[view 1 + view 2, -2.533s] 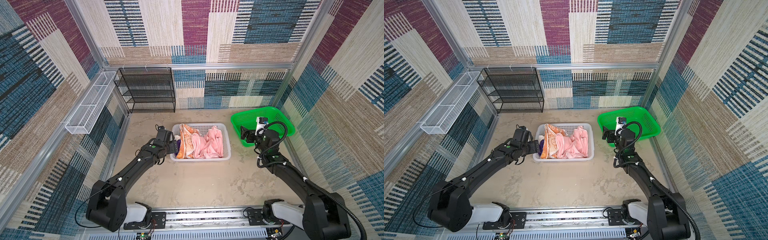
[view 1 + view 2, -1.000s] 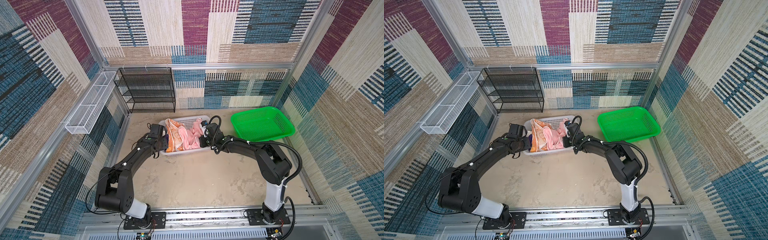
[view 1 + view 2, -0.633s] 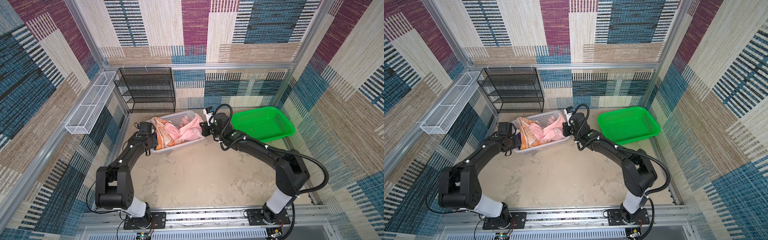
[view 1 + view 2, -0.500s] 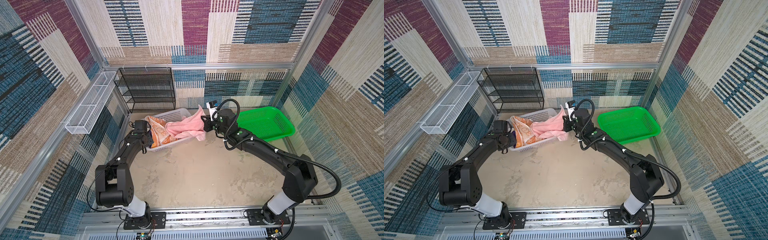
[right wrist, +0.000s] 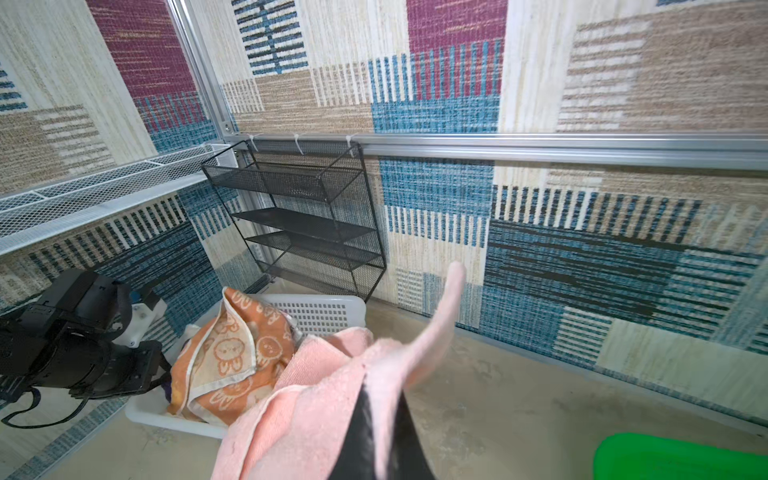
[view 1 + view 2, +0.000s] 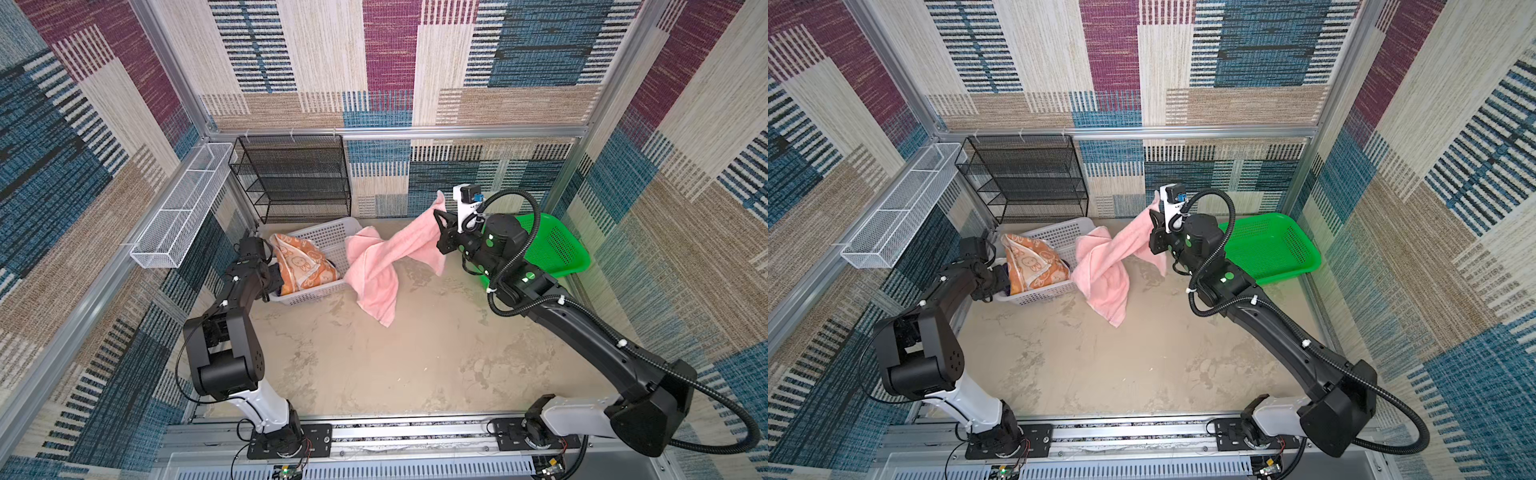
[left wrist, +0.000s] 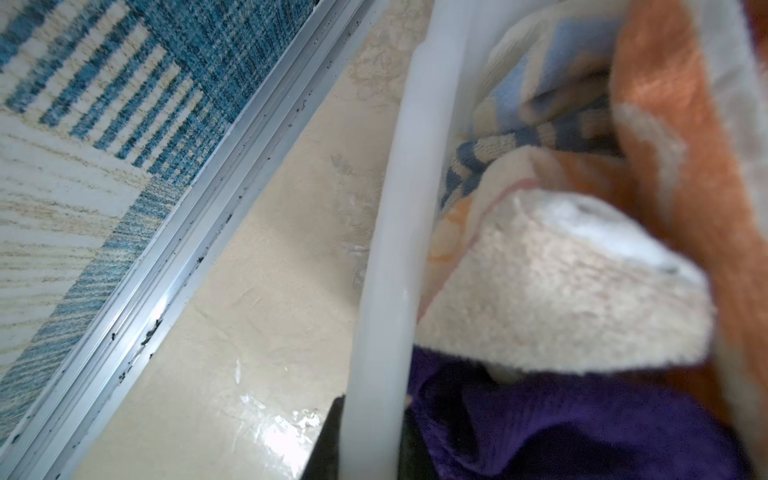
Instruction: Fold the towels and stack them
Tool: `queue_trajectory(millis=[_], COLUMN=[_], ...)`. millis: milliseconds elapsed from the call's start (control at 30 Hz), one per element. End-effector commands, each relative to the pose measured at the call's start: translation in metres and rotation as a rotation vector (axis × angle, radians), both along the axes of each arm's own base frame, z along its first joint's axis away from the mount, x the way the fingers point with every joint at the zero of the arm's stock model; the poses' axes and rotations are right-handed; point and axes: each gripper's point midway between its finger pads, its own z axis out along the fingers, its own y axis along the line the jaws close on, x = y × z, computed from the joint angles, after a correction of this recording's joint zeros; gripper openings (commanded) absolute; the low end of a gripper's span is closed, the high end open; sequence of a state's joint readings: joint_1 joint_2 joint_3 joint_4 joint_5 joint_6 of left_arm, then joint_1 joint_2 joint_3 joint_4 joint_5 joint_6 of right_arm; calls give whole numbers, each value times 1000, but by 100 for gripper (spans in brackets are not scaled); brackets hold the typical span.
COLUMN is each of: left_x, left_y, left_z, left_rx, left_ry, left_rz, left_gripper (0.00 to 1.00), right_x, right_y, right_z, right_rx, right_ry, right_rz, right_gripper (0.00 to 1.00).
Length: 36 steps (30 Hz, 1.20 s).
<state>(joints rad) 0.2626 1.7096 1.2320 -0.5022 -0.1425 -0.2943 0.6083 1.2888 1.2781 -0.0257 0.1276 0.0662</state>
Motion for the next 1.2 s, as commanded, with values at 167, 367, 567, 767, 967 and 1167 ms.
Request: queue_trajectory(millis=[167, 367, 567, 767, 967, 1167], left_x=[-7, -10, -22, -34, -34, -42], left_y=[37, 25, 8, -41, -133, -245], left_z=[9, 29, 66, 89, 105, 120], left_rx=[125, 87, 66, 4, -82, -222], left_ry=[-4, -75, -184, -287, -396, -521], left_rz=[155, 141, 117, 10, -251, -595], left_gripper=[11, 91, 99, 99, 99, 99], right_x=[-19, -9, -7, -13, -15, -12], right_y=[-33, -8, 3, 5, 3, -10], right_z=[-12, -96, -170, -226, -261, -273], right_rx=[-9, -80, -98, -118, -164, -171], right_ry=[13, 200, 358, 481, 567, 627], right_rz=[-96, -14, 16, 21, 5, -52], right_gripper=[0, 0, 0, 14, 31, 63])
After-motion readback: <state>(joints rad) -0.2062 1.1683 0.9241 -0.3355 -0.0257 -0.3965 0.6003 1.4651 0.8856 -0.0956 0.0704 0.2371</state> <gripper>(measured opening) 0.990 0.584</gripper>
